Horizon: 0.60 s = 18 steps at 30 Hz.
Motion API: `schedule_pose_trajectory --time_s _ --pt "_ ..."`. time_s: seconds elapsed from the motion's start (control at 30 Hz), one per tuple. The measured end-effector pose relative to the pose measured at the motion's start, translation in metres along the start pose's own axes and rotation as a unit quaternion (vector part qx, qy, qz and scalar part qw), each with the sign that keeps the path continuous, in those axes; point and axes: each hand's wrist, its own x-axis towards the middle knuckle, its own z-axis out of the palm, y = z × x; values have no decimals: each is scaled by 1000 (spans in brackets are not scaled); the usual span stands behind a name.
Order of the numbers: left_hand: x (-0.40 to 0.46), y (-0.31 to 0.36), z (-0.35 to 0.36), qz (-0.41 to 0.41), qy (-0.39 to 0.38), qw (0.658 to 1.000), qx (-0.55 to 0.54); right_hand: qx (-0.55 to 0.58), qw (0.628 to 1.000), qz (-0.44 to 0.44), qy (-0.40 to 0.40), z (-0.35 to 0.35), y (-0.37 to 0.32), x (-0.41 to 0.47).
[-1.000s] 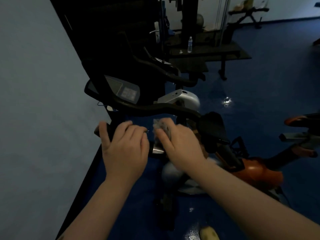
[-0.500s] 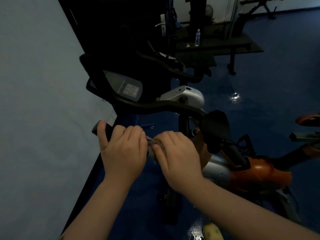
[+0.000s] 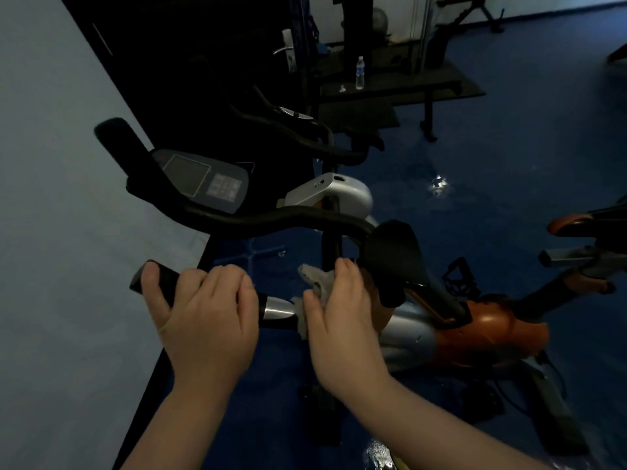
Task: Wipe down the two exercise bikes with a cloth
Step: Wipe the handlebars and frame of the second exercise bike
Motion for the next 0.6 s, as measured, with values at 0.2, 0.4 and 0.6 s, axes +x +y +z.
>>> schedule_pose_trajectory --time_s 0.2,0.4,0.6 --pt "2 1 -1 -2 -2 1000 -3 -106 992 -69 -6 -5 -4 33" --pt "1 0 -2 -5 -20 1000 -2 -127 981 -147 14 -1 6 48" --pt "1 0 -2 -7 -26 1000 -7 -56 987 -151 8 -13 3 44"
